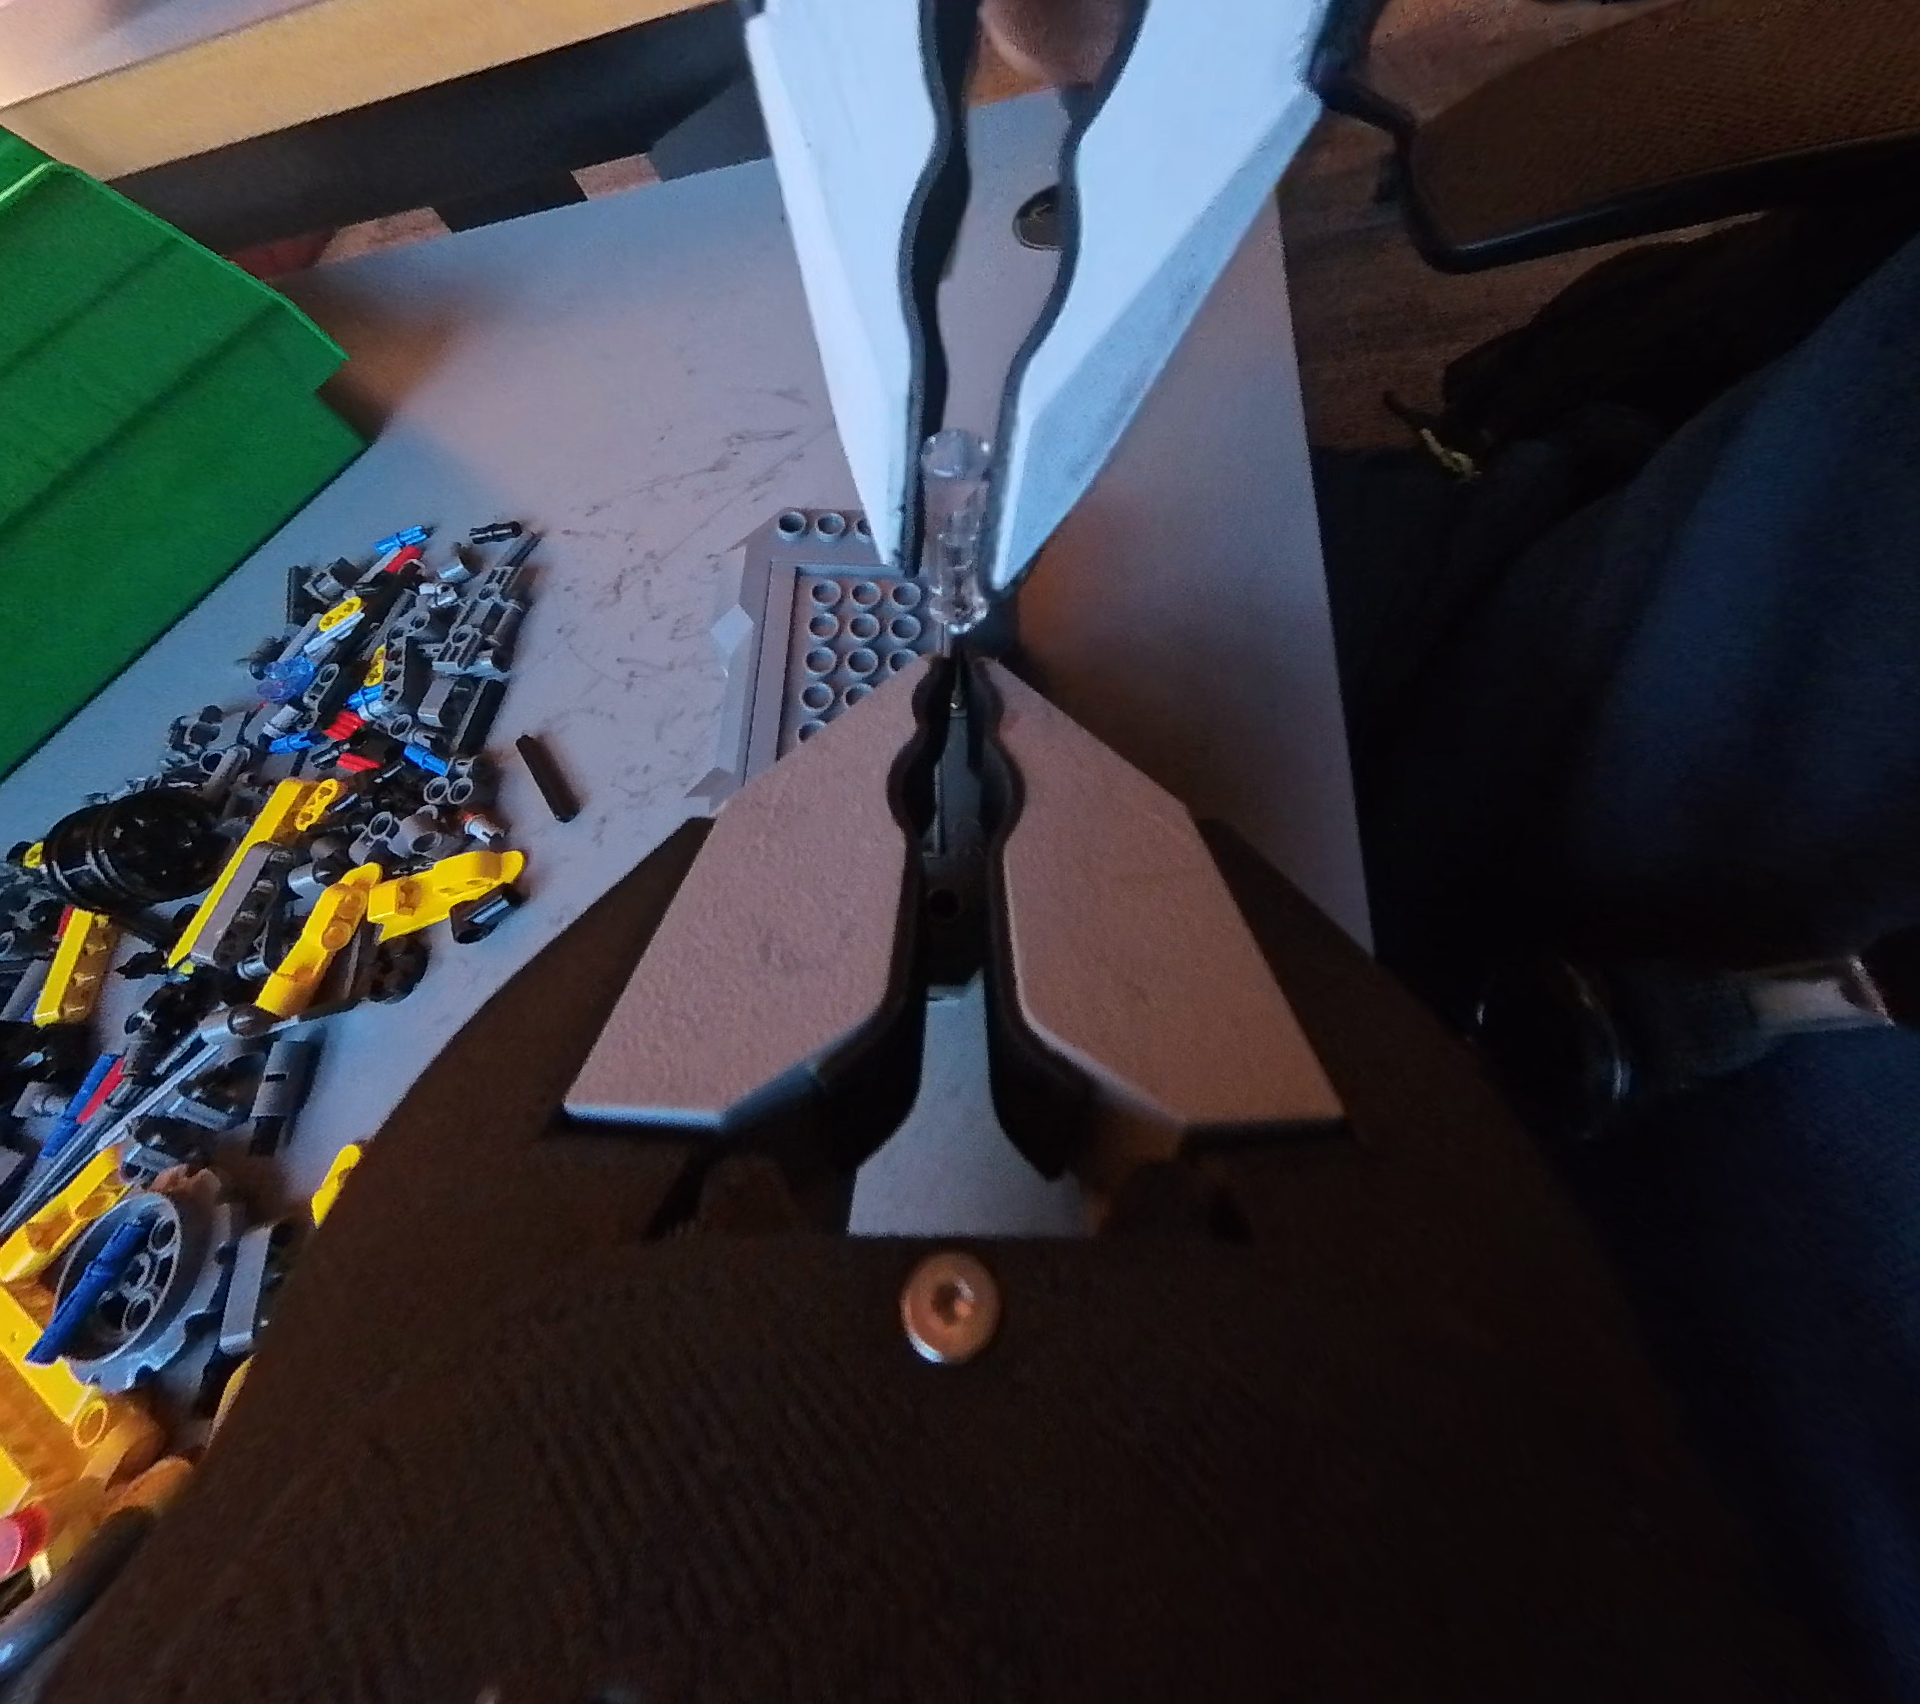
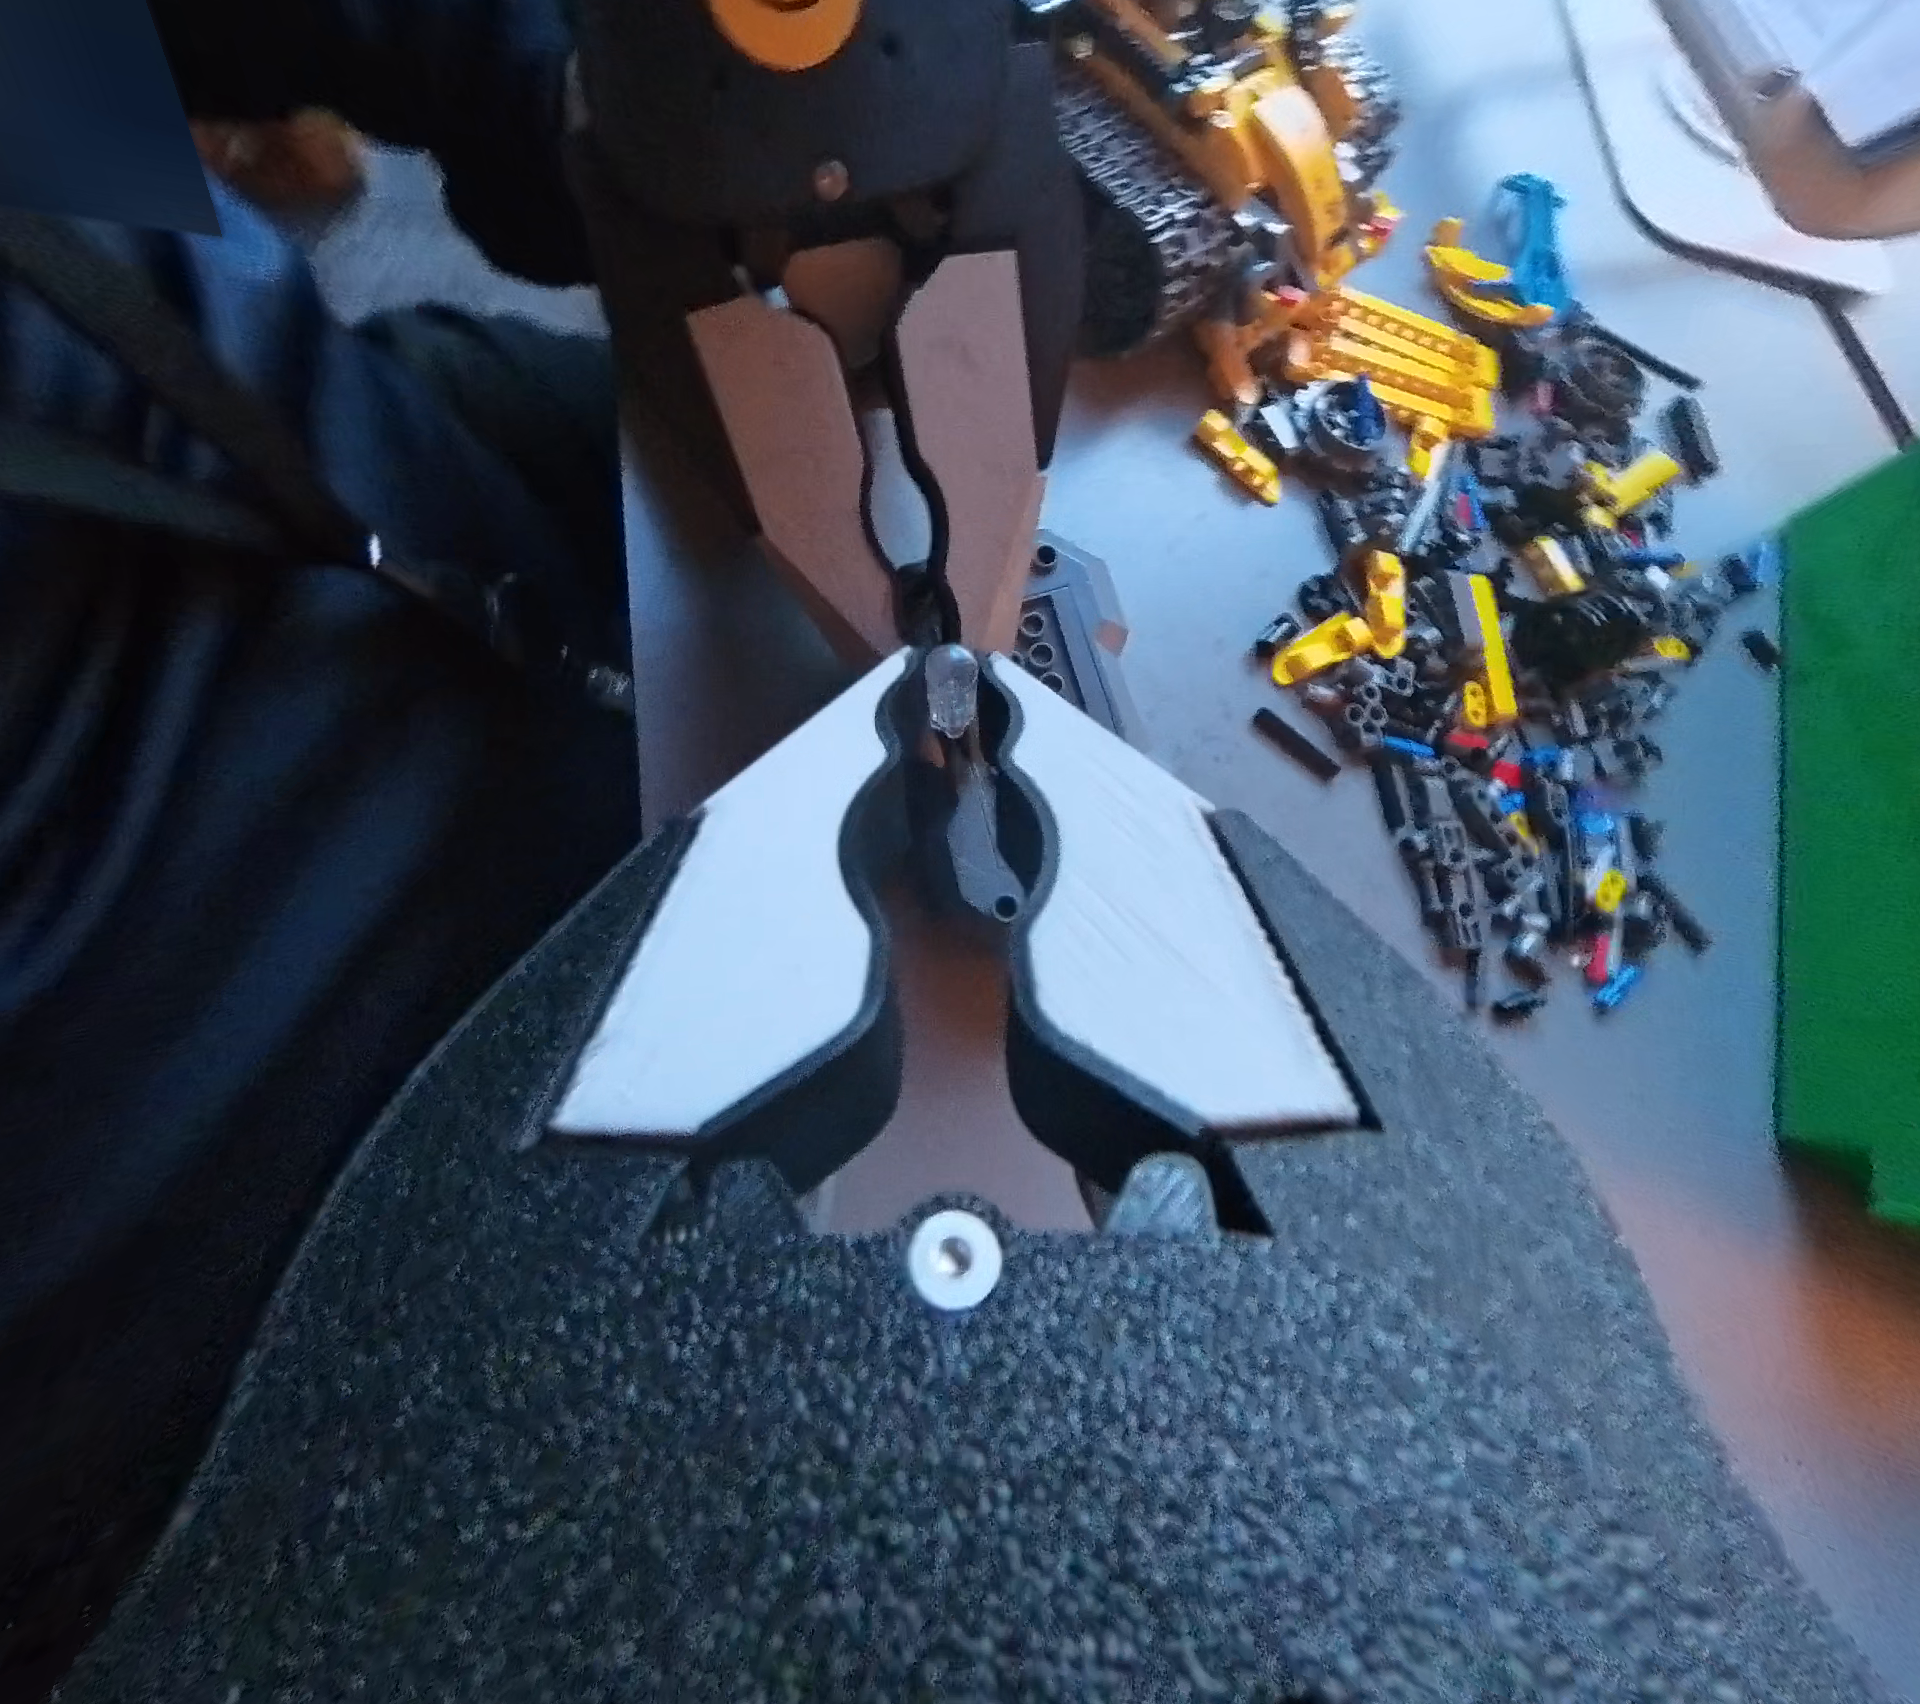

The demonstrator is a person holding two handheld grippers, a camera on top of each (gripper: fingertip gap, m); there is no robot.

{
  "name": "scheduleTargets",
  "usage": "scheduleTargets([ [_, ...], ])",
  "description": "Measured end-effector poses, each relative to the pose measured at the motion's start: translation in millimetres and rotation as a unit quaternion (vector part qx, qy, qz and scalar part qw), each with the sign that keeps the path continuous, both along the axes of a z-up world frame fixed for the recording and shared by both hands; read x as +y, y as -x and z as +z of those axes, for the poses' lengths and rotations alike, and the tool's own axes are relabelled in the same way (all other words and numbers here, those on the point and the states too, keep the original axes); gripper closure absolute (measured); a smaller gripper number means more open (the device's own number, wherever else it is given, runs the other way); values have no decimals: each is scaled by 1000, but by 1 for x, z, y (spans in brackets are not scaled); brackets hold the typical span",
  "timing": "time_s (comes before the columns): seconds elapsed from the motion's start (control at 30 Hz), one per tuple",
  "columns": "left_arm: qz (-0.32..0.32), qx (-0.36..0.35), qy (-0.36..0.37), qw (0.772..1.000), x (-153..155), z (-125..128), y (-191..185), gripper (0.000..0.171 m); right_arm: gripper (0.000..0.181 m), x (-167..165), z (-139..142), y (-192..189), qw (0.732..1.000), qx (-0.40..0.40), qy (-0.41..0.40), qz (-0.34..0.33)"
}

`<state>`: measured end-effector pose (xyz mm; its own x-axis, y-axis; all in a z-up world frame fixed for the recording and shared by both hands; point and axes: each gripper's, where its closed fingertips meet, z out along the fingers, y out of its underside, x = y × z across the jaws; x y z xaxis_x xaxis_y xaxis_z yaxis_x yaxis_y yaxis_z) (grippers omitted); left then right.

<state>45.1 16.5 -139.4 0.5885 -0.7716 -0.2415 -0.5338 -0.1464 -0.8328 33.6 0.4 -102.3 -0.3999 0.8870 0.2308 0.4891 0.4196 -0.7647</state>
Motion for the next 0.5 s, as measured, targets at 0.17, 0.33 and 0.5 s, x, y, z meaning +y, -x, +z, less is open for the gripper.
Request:
scheduleTargets([
  [0.17,1,4,-4,1000,0,0,0,171,172,-5,-3,-1,979,-62,-109,163],
  [0.33,5,3,-3,1000,0,0,2,171,168,-2,0,5,980,-68,-96,158],
  [0.5,4,1,0,1000,0,0,2,171,168,4,-3,-1,1000,-11,-21,3],
])
